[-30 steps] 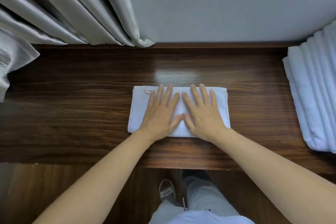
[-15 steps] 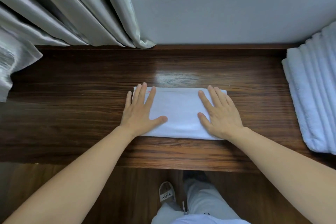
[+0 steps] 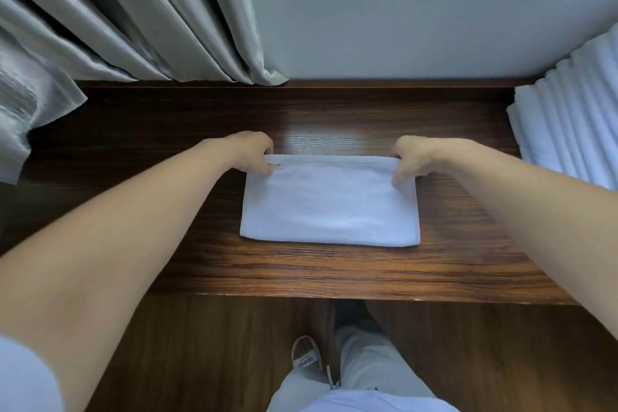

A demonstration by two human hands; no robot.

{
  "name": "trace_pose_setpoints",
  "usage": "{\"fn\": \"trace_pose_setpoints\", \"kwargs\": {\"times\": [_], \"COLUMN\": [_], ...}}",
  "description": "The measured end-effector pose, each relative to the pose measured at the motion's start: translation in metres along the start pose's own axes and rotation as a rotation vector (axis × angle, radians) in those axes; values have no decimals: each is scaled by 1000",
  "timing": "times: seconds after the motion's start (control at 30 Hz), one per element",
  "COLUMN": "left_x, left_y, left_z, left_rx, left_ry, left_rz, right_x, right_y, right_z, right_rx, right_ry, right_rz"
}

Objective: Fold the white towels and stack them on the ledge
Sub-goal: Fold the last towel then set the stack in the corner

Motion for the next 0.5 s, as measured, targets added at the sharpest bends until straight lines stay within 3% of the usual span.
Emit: {"fn": "trace_pose_setpoints", "kwargs": {"times": [0.33,0.5], "left_x": [29,78], "left_y": [9,22], "left_z": [-95,-158], "left_rx": [-157,-190], "left_ry": [127,285], "left_rz": [-80,-2], "right_x": [24,60], "right_y": [-11,-16], "right_z": [-97,-174], "right_rx": [101,149], "right_ry": [66,310], "right_rz": [-13,15]}}
Point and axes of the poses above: each hand's wrist, its own z-axis towards the middle knuckle, its own x-axis out of the back of the hand, y = z × x, the point moved 8 cm from there along z, towards the middle knuckle, and after that the axes turned 7 degrees about -x, right-handed, at the moved point
